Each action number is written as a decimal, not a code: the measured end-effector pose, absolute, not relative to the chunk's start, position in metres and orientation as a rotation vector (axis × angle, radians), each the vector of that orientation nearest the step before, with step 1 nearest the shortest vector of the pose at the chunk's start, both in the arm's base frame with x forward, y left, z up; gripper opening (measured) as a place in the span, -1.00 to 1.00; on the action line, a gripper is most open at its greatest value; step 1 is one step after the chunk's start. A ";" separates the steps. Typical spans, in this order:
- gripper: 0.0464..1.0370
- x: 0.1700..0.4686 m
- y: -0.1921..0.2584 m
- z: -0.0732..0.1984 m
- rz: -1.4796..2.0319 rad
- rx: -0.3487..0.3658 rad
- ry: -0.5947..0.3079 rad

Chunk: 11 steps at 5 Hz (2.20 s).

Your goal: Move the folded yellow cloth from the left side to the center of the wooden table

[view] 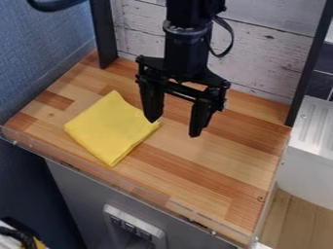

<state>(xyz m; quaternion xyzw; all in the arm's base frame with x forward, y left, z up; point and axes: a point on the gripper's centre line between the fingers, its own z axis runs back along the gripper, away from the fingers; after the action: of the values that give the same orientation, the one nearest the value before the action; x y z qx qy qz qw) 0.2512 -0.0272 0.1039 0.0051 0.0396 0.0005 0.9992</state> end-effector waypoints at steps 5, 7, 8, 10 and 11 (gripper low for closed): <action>0.91 0.280 0.052 0.088 -0.173 -0.012 -0.016; 0.92 0.295 0.079 0.083 -0.222 -0.005 -0.025; 0.82 0.299 0.088 0.082 -0.237 -0.006 -0.020; -0.33 0.305 0.108 0.064 -0.251 -0.012 0.009; -0.76 0.306 0.113 0.055 -0.258 -0.004 0.000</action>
<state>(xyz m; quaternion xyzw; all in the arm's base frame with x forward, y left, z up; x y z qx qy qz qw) 0.3064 0.1127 0.0549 -0.0021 -0.0002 -0.1289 0.9917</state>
